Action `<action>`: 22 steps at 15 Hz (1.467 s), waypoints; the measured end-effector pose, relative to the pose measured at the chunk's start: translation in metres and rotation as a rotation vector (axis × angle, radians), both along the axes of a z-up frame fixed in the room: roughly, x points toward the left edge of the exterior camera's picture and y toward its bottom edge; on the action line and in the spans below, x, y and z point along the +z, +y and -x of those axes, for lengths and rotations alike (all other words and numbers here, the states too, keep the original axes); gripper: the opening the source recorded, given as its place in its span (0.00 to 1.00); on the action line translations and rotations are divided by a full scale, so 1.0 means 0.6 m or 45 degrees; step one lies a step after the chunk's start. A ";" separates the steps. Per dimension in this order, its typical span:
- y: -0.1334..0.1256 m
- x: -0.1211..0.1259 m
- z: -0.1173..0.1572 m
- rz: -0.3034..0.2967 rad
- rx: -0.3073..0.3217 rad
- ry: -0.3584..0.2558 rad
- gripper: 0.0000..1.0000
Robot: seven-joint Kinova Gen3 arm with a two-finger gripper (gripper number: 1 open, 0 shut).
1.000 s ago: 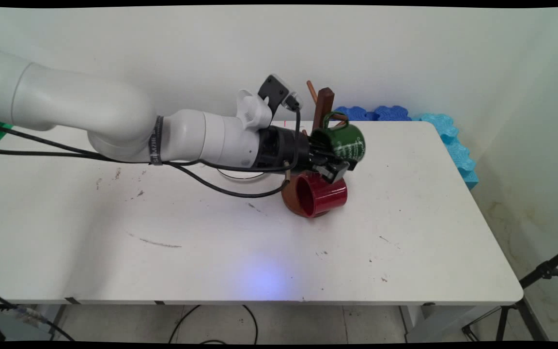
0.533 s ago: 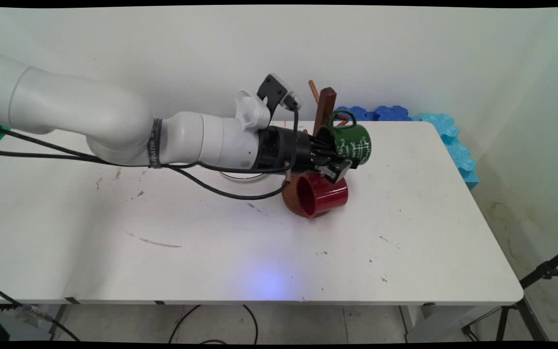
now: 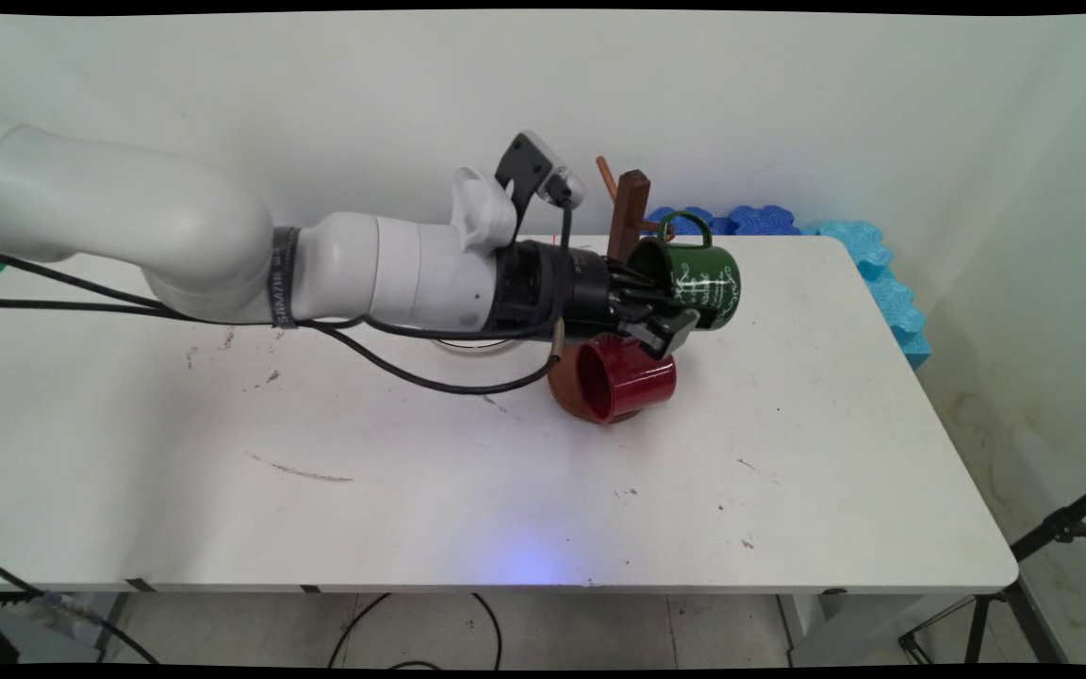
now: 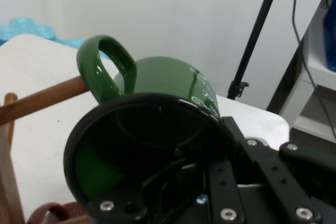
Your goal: Place the picked object on the table
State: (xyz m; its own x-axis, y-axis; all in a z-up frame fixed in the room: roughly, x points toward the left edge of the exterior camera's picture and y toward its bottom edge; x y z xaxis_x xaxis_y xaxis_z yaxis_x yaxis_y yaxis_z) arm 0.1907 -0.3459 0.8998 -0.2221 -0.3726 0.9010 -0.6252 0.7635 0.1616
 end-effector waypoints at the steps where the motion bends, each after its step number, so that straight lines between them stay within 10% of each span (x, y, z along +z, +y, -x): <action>1: 0.004 0.005 -0.001 0.000 -0.006 0.006 0.00; 14: 0.039 0.069 -0.064 -0.017 -0.102 -0.078 0.00; 22: 0.043 0.084 -0.150 -0.061 -0.198 -0.382 0.00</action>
